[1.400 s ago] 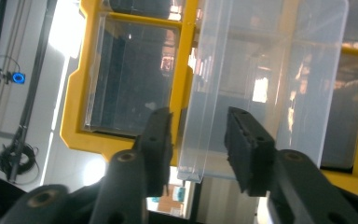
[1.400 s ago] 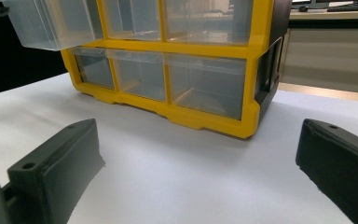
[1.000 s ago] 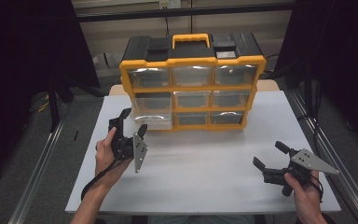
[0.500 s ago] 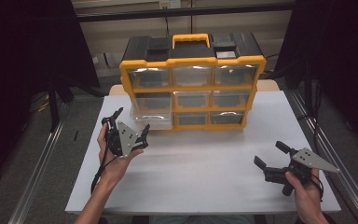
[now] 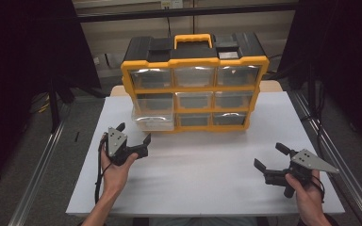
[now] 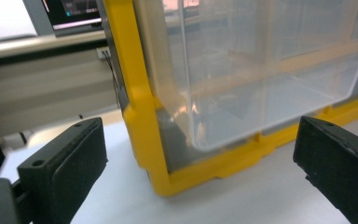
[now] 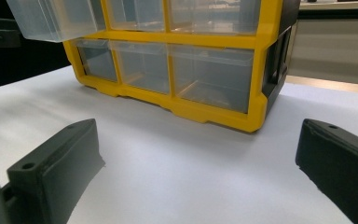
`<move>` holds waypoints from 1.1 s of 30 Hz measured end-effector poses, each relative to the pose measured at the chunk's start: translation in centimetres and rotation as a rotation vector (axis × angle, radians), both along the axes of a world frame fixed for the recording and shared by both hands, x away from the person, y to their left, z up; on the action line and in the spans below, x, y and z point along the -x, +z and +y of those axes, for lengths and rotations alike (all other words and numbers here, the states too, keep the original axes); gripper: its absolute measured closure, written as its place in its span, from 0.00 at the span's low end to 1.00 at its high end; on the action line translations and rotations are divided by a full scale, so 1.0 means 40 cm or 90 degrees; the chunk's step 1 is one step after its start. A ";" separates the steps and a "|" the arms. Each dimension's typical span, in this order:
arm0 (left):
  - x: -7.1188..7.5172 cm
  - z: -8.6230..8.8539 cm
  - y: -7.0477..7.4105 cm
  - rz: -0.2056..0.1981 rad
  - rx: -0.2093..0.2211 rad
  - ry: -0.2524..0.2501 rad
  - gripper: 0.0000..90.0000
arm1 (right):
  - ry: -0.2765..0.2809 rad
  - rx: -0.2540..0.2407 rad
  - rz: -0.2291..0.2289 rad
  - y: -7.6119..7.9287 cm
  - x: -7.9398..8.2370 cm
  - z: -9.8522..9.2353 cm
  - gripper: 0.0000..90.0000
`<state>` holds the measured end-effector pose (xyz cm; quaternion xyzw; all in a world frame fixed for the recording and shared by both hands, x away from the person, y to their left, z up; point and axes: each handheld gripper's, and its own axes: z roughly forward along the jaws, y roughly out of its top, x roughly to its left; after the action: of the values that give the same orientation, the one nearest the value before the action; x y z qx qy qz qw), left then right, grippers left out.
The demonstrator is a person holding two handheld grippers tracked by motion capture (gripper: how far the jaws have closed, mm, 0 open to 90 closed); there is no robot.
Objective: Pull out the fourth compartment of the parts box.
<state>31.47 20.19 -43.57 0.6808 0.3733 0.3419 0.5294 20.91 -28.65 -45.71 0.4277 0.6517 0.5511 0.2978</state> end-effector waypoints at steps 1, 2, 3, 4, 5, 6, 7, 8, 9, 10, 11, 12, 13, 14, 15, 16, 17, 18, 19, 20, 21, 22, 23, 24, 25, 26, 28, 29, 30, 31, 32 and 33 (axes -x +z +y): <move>0.003 0.007 -0.003 0.007 0.004 0.003 0.03 | 0.000 0.001 0.002 0.000 0.000 0.000 0.00; 0.003 0.007 -0.003 0.007 0.004 0.003 0.03 | -0.004 0.003 0.003 -0.001 -0.001 0.001 0.00; 0.008 0.015 -0.009 0.009 0.033 0.007 0.03 | -0.001 0.004 0.007 -0.001 -0.001 0.001 0.00; 0.008 0.015 -0.009 0.009 0.033 0.007 0.04 | -0.001 0.004 0.007 -0.001 -0.001 0.001 0.00; 0.019 0.028 -0.017 0.002 0.052 0.013 0.07 | -0.004 0.004 0.011 -0.003 -0.002 0.001 0.00; 0.019 0.033 -0.020 0.013 0.061 0.007 0.07 | -0.001 0.004 0.013 -0.004 -0.002 -0.001 0.00; 0.021 0.036 -0.025 0.026 0.075 0.004 0.06 | -0.004 0.004 0.013 -0.005 -0.002 -0.001 0.00; 0.021 0.036 -0.025 0.026 0.075 0.004 0.06 | -0.007 0.003 0.014 -0.004 -0.002 -0.002 0.00; 0.028 0.040 -0.036 0.026 0.055 0.005 0.06 | -0.009 0.004 0.012 -0.003 -0.002 -0.003 0.00; 0.028 0.040 -0.036 0.026 0.055 0.005 0.06 | -0.009 0.004 0.012 -0.003 -0.002 -0.003 0.00; 0.032 0.040 -0.041 0.028 0.050 0.000 0.06 | -0.012 0.002 0.010 -0.001 0.000 -0.005 0.00; 0.035 0.041 -0.042 0.030 0.049 -0.005 0.06 | -0.012 0.002 0.010 -0.001 0.000 -0.005 0.00; 0.038 0.041 -0.044 0.035 0.055 -0.009 0.05 | -0.012 0.003 0.011 -0.002 0.000 -0.006 0.00; 0.042 0.041 -0.043 0.036 0.049 -0.004 0.05 | -0.012 0.003 0.011 -0.002 0.000 -0.006 0.00; 0.048 0.043 -0.045 0.035 0.053 -0.015 0.05 | -0.014 0.003 0.012 -0.002 0.000 -0.006 0.00; 0.048 0.043 -0.045 0.035 0.053 -0.015 0.05 | -0.014 0.003 0.012 -0.002 0.000 -0.006 0.00; 0.054 0.045 -0.043 0.032 0.045 -0.012 0.05 | -0.014 0.003 0.010 -0.001 0.000 -0.007 0.00; 0.060 0.051 -0.043 0.031 0.049 -0.020 0.05 | -0.014 0.004 0.012 -0.002 0.000 -0.008 0.00; 0.065 0.056 -0.041 0.033 0.045 -0.017 0.05 | -0.015 0.003 0.014 -0.002 0.001 -0.008 0.00; 0.067 0.061 -0.041 0.027 0.037 -0.019 0.05 | -0.016 0.001 0.016 -0.002 0.001 -0.008 0.00; 0.072 0.062 -0.040 0.019 0.026 -0.013 0.05 | -0.016 -0.001 0.016 -0.003 0.000 -0.008 0.00; 0.072 0.062 -0.040 0.019 0.026 -0.013 0.05 | -0.016 -0.001 0.016 -0.003 0.000 -0.008 0.00; 0.075 0.070 -0.040 0.017 0.018 -0.023 0.05 | -0.016 -0.002 0.017 -0.003 0.000 -0.008 0.00; 0.081 0.085 -0.039 0.021 0.031 -0.022 0.05 | -0.019 0.000 0.018 -0.003 0.002 -0.009 0.00; 0.086 0.092 -0.039 0.023 0.039 -0.013 0.05 | -0.019 0.000 0.016 -0.003 0.002 -0.009 0.00; 0.086 0.092 -0.039 0.023 0.039 -0.013 0.05 | -0.019 0.000 0.016 -0.003 0.002 -0.009 0.00; 0.100 0.117 -0.040 0.025 0.046 -0.007 0.05 | -0.022 0.002 0.013 -0.002 0.003 -0.010 0.00; 0.104 0.127 -0.038 0.032 0.050 -0.009 0.05 | -0.022 0.002 0.013 -0.002 0.004 -0.010 0.00; 0.109 0.136 -0.037 0.039 0.062 -0.010 0.06 | -0.023 0.002 0.013 -0.001 0.004 -0.011 0.00; 0.115 0.143 -0.037 0.032 0.065 0.000 0.06 | -0.024 0.003 0.013 -0.001 0.005 -0.011 0.00; 0.120 0.149 -0.037 0.024 0.059 0.004 0.06 | -0.022 0.004 0.011 -0.001 0.005 -0.011 0.00; 0.126 0.152 -0.037 0.024 0.048 0.012 0.06 | -0.022 0.002 0.012 0.000 0.006 -0.010 0.00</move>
<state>26.45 26.26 -45.07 0.6632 0.4023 0.3196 0.5443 20.69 -29.05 -45.73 0.4437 0.6479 0.5407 0.3016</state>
